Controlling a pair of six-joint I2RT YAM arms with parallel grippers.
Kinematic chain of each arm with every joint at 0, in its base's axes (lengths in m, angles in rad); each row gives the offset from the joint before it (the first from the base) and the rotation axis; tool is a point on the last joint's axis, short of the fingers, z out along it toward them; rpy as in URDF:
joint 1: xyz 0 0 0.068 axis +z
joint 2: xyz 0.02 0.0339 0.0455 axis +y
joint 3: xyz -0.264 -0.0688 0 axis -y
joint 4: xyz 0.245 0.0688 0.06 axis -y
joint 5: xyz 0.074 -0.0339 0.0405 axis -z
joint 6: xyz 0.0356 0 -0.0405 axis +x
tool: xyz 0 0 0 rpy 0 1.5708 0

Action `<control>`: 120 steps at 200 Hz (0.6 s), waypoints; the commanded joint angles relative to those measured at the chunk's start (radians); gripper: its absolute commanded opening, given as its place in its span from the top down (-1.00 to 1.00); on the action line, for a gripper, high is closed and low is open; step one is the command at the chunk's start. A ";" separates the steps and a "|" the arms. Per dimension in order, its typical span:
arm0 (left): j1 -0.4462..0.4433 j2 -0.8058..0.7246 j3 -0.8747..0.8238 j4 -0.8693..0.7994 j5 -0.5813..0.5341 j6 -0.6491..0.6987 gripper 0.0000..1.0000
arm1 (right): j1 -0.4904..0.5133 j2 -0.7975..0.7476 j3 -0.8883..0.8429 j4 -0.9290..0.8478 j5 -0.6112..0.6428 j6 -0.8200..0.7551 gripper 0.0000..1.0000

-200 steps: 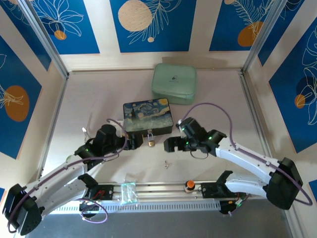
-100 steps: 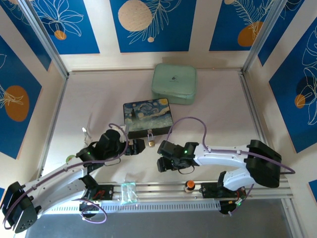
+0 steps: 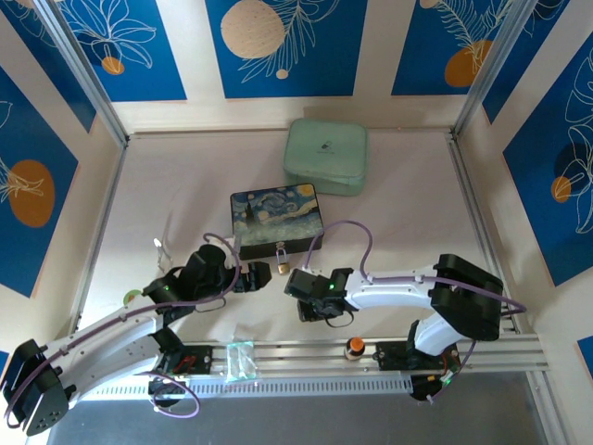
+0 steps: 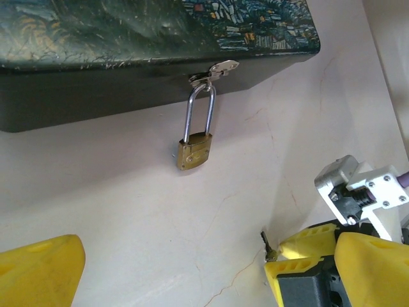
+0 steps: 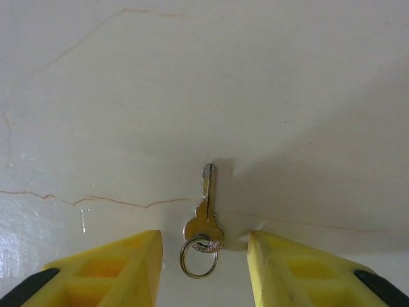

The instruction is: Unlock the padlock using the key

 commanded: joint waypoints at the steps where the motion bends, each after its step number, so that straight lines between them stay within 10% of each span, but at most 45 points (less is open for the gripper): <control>1: -0.009 -0.012 -0.019 0.000 -0.021 -0.015 -0.99 | 0.027 0.029 0.034 -0.059 0.039 0.025 0.19; 120: -0.009 0.025 -0.032 0.036 -0.037 -0.032 -0.99 | -0.023 0.065 -0.041 0.113 -0.041 -0.079 0.96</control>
